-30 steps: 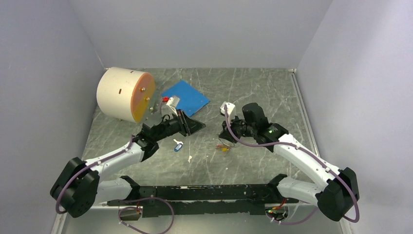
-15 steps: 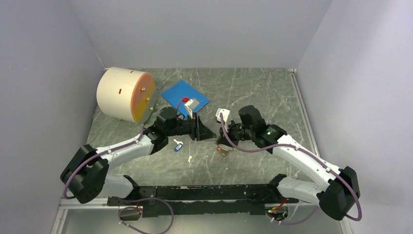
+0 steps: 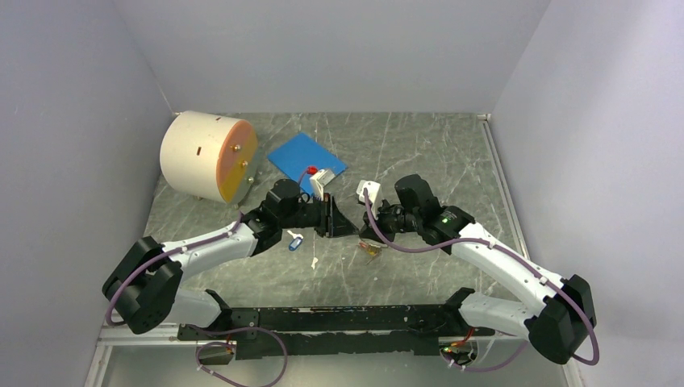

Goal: Remove the keys from the keyring

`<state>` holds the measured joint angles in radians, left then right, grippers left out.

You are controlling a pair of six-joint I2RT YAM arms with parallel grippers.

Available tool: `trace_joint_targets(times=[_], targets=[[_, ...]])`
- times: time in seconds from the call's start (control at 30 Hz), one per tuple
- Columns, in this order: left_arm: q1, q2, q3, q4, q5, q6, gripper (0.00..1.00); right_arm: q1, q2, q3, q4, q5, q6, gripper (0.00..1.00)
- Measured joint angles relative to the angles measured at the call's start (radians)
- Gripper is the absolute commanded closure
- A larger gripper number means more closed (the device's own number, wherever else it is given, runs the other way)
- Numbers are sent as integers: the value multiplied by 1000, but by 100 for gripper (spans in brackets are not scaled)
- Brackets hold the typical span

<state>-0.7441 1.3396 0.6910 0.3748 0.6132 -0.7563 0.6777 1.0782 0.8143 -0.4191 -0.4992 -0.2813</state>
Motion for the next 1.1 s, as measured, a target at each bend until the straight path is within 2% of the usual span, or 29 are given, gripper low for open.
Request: trace_joint_targets(times=[0.47,1.1], targets=[[53,-18,-67,23,-88,-133,65,7,0,0,5,-10,0,100],[53,0,-67,95,0,-173,66,9,0,0,12,-12,1,100]])
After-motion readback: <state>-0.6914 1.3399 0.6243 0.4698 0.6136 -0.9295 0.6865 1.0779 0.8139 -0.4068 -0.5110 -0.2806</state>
